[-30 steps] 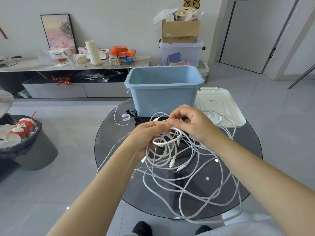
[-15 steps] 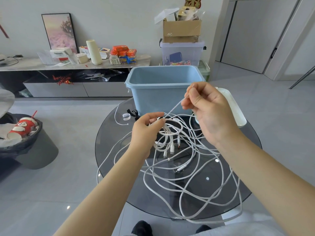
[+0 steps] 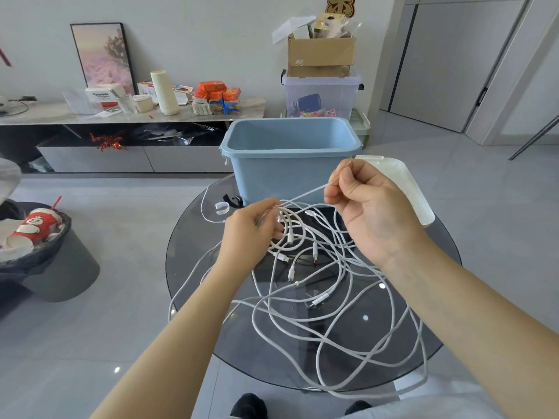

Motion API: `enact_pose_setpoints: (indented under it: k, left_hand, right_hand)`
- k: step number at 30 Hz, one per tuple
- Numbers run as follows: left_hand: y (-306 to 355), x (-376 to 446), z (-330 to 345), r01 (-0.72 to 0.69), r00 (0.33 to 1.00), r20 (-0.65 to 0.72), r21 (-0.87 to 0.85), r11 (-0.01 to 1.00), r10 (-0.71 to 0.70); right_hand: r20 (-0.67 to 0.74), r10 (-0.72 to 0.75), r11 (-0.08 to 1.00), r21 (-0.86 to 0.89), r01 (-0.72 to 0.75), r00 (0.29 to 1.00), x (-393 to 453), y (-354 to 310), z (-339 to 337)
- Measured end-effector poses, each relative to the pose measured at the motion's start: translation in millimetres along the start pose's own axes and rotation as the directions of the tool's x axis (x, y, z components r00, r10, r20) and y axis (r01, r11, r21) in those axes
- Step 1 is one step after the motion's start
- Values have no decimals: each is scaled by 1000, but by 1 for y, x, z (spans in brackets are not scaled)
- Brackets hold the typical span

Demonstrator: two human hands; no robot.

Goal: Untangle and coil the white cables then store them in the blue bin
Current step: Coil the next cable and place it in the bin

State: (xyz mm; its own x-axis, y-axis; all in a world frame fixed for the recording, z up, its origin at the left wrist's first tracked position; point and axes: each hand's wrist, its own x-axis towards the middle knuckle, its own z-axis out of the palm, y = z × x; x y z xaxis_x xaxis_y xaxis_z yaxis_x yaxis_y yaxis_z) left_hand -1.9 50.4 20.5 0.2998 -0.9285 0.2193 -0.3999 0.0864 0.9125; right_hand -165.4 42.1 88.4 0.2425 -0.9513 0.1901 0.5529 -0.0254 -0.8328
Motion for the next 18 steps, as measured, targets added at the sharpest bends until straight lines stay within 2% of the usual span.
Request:
enact_pose_setpoints:
  k: [2, 3, 4, 5, 6, 7, 8, 10, 12, 15, 17, 18]
  left_hand:
    - [1, 4, -6, 110, 994, 18, -236, 965, -109]
    - [0, 6, -9, 159, 986, 13, -329, 931, -164]
    - [-1, 9, -12, 194, 978, 8, -401, 895, -209]
    - [-2, 11, -14, 220, 970, 10, -466, 857, -244]
    - [-2, 13, -14, 238, 963, 19, -531, 813, -270]
    - [0, 14, -13, 259, 955, 39, -589, 766, -293]
    - [2, 14, -12, 281, 947, 60, -627, 727, -315]
    - [5, 14, -12, 314, 935, 69, -615, 724, -347]
    - [5, 14, -13, 307, 939, 34, -537, 786, -343]
    - [6, 11, -13, 274, 956, 32, -448, 851, -291]
    - [11, 7, -10, 241, 970, 82, -427, 871, -228]
    - [14, 5, -8, 222, 975, 118, -418, 881, -189]
  right_hand:
    - [130, 74, 997, -21, -72, 989, 2, -2, -9]
    - [239, 126, 985, -149, -92, 963, 2, -2, -14]
    - [344, 194, 927, -370, -57, 919, 1, -1, -19]
    - [409, 272, 796, -605, 35, 871, -1, 3, -22]
    - [434, 336, 637, -759, 138, 836, -2, 9, -24]
    - [438, 365, 513, -831, 215, 821, -3, 14, -23]
    - [437, 367, 440, -859, 260, 821, -4, 18, -20]
    - [438, 362, 407, -868, 283, 823, -4, 22, -16]
    - [412, 369, 419, -874, 247, 833, -5, 20, -16]
    - [249, 205, 476, -870, 126, 947, 0, 21, -19]
    - [159, 105, 479, -873, 90, 982, 4, 28, -19]
    - [138, 117, 476, -877, 67, 983, 7, 33, -20]
